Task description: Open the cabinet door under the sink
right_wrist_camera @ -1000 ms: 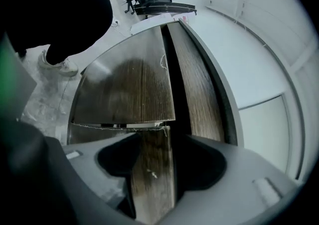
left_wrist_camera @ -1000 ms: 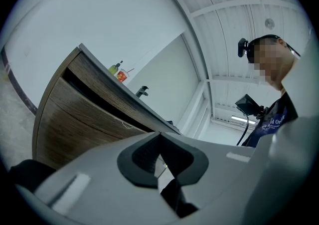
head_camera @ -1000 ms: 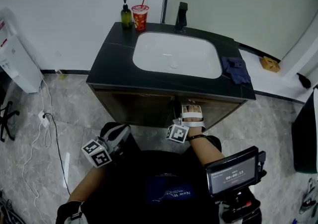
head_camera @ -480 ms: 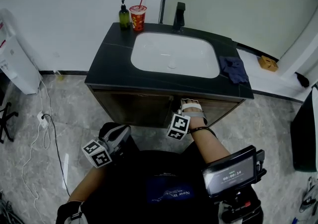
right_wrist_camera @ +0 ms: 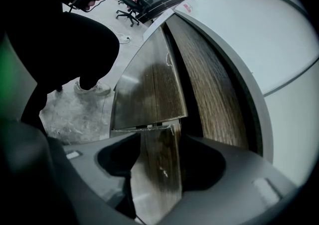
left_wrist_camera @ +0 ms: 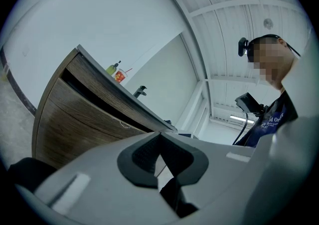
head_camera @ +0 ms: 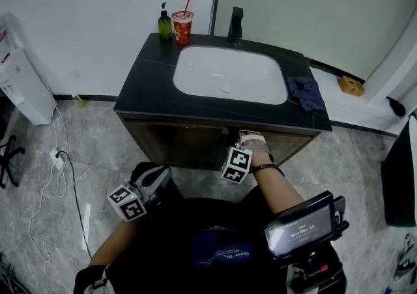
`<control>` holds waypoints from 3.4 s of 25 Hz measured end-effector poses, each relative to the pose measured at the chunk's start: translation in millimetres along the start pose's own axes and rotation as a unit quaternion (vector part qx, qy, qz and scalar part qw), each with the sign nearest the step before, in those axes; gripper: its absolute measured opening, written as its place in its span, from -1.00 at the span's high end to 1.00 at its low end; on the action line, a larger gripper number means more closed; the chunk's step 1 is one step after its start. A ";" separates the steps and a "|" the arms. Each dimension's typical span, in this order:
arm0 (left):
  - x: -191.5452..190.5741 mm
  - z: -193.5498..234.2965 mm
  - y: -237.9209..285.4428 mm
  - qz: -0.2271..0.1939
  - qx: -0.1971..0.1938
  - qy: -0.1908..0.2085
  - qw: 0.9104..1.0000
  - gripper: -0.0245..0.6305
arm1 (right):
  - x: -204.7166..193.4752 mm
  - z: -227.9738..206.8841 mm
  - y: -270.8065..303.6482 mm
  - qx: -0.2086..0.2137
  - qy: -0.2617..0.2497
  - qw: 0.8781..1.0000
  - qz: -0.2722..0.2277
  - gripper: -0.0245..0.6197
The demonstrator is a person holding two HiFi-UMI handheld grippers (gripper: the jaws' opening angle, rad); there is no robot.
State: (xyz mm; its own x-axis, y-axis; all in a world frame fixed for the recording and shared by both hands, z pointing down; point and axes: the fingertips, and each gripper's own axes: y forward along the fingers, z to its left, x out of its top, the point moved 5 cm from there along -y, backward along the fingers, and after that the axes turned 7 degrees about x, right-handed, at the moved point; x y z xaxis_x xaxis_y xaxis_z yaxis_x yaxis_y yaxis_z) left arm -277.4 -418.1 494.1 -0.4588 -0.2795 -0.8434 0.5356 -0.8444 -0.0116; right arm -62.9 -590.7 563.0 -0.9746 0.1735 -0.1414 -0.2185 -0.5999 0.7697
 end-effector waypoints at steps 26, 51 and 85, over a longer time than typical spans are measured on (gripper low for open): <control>-1.6 -15.0 -2.8 0.001 -0.003 0.005 1.000 0.91 | -1.4 14.1 -32.7 0.051 0.020 0.998 -0.036 0.54; -38.3 -80.7 -40.1 0.020 -0.027 0.009 0.999 0.91 | -15.4 85.0 -89.1 0.055 0.004 0.998 -0.029 0.50; -109.5 -182.8 -135.2 0.013 -0.044 -0.011 0.999 0.91 | -97.0 195.3 -197.4 0.061 -0.076 0.993 0.071 0.42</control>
State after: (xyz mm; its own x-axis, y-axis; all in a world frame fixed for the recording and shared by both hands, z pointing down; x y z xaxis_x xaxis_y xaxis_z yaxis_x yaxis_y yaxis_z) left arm -169.9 -189.8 489.9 -0.4589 -0.3117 -0.8320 0.6077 -0.7933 -0.0379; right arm 84.2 -336.5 546.4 -0.9743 0.2166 0.0620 -0.0637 -0.5288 0.8464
